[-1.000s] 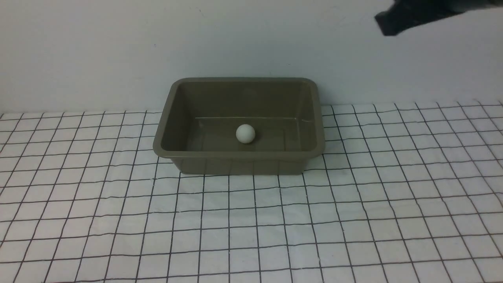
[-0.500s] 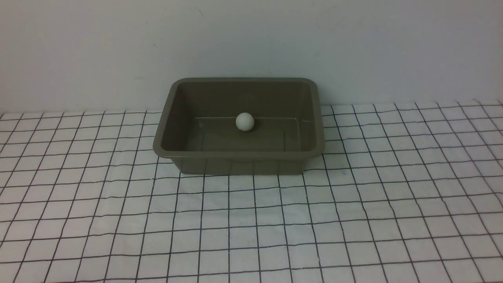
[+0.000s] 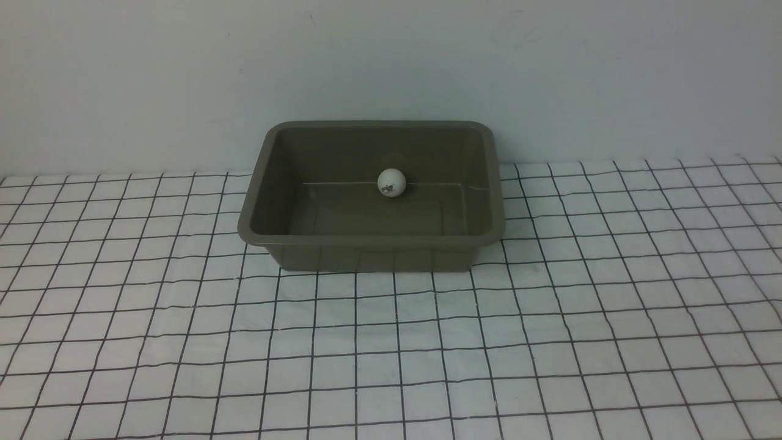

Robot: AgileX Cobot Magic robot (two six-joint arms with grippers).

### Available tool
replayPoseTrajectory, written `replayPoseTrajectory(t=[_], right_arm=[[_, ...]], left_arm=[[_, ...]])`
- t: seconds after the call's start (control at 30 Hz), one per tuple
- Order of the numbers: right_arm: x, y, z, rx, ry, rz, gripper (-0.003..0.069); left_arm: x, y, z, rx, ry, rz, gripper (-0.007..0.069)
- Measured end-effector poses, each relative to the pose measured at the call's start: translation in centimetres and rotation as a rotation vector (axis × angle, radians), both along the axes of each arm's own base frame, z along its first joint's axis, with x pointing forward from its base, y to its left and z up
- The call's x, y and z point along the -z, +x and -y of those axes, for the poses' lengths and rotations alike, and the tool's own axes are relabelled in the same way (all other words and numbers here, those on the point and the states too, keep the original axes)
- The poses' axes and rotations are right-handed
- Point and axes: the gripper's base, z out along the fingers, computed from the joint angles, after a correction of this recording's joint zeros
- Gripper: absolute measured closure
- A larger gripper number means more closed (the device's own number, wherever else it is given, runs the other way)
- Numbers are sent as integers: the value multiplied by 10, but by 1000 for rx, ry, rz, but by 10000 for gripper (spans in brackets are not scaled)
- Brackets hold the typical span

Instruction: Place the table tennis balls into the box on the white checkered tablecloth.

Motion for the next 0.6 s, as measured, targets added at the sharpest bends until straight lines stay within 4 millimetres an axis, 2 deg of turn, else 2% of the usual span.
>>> replayPoseTrajectory(t=[0.43, 0.6], right_arm=[[0, 0, 1, 11, -8, -2, 671], [2, -2, 3, 209, 63, -39, 671]], left_arm=[[0, 0, 0, 0, 0, 0, 83], [0, 0, 0, 0, 0, 0, 83]])
